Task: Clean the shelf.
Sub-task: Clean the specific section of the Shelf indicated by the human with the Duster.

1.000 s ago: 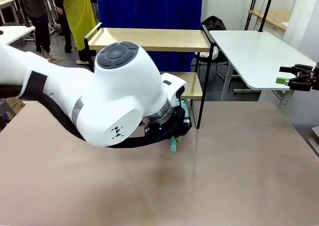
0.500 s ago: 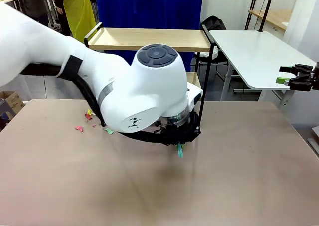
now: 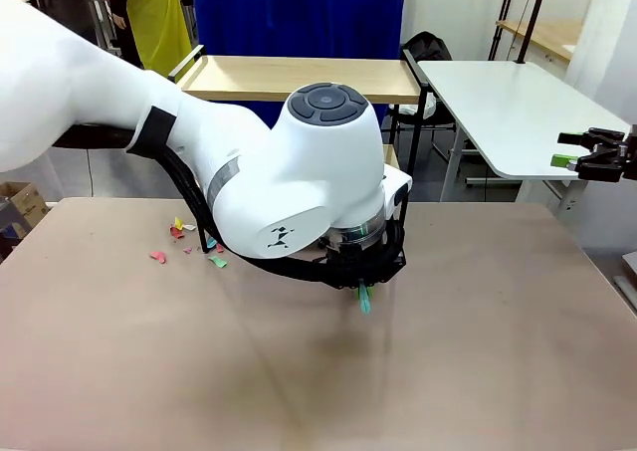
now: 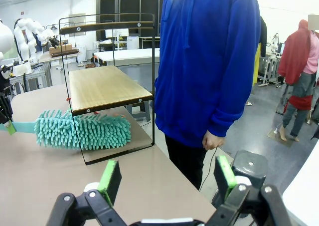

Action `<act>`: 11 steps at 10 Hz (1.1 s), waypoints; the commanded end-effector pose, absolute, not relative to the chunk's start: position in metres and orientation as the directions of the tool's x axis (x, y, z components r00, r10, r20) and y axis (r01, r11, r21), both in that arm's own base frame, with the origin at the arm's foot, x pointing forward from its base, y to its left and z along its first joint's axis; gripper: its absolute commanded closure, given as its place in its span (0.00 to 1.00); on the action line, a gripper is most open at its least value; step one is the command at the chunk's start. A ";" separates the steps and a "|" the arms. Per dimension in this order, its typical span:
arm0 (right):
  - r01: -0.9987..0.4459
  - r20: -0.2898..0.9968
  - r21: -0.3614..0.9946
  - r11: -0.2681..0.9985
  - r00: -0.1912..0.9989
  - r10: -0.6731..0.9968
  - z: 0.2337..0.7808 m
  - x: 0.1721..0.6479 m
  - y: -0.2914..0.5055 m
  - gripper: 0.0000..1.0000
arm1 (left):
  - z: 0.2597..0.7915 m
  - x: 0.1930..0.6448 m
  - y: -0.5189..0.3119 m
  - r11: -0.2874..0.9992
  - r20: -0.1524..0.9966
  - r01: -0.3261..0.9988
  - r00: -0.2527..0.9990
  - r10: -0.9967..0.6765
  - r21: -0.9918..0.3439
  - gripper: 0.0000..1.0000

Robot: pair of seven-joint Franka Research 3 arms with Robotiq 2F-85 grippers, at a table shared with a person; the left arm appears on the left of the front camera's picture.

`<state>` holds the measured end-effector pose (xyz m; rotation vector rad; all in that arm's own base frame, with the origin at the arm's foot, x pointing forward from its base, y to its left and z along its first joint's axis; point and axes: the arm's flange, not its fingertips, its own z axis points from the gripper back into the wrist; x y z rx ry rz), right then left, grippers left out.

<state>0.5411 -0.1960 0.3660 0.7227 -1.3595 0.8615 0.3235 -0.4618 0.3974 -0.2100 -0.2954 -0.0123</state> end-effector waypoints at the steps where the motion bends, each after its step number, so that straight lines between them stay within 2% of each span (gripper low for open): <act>1: -0.856 0.995 -0.050 0.515 0.002 0.101 0.369 0.540 -0.194 0.00 | 0.395 0.324 -0.463 0.979 0.279 0.041 0.960 0.017 -0.199 0.87; 2: -0.856 0.995 -0.050 0.515 0.002 0.101 0.369 0.540 -0.194 0.00 | 0.388 0.333 -0.453 0.964 0.279 0.031 0.959 0.046 -0.266 0.87; 4: -0.856 0.995 -0.050 0.515 0.002 0.101 0.369 0.540 -0.194 0.00 | 0.371 0.348 -0.443 0.958 0.290 0.015 0.954 0.072 -0.285 0.87; 7: -0.856 0.995 -0.050 0.515 0.002 0.101 0.369 0.540 -0.194 0.00 | 0.361 0.361 -0.411 0.975 0.279 -0.016 0.957 0.079 -0.221 0.87; 11: -0.856 0.995 -0.050 0.515 0.002 0.101 0.369 0.540 -0.194 0.00 | 0.350 0.379 -0.319 0.984 0.229 -0.165 0.957 0.177 -0.072 0.87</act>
